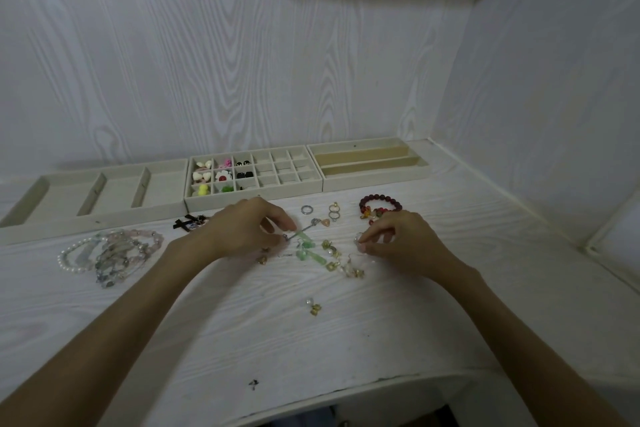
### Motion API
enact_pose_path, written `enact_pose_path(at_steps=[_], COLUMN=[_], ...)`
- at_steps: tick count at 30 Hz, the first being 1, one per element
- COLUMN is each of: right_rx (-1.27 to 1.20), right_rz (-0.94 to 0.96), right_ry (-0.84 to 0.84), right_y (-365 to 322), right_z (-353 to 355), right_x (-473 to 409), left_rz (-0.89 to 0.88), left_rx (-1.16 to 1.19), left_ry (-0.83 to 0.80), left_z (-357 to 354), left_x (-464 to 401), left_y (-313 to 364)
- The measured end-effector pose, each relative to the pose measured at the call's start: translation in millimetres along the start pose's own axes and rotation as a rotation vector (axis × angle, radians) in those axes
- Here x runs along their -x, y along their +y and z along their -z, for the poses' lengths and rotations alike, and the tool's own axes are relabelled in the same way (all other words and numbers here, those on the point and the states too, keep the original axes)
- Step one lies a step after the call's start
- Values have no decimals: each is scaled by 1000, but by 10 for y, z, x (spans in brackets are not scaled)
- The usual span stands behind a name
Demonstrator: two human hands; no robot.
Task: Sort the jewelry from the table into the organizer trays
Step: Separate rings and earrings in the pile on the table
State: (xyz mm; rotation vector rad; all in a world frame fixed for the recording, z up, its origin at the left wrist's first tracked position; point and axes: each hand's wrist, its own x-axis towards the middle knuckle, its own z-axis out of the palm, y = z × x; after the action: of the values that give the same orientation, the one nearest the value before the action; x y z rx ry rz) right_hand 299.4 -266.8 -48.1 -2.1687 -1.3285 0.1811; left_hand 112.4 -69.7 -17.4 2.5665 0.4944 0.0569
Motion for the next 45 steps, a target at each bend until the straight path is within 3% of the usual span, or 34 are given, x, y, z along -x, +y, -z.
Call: enact_pose_path(at_steps=[10, 18, 25, 29, 35, 45], right_rx=[-16, -40, 24, 68, 98, -378], right_rz=[-16, 27, 29, 57, -9, -161], right_ry=[-6, 52, -7, -114, -112, -124], right_y=[21, -150, -254, -358, -498, -374], right_z=[30, 170, 268, 103, -156, 205], right_x=[53, 171, 276, 188, -40, -133], left_rz=[-128, -174, -160, -87, -69, 86], left_rx=[-37, 37, 47, -15, -145, 7], left_ry=[-68, -228, -125, -48, -31, 94], left_z=[-33, -183, -350, -217, -79, 253], left_x=[284, 454, 418, 386, 438, 413], left_y=[82, 225, 254, 84, -13, -336])
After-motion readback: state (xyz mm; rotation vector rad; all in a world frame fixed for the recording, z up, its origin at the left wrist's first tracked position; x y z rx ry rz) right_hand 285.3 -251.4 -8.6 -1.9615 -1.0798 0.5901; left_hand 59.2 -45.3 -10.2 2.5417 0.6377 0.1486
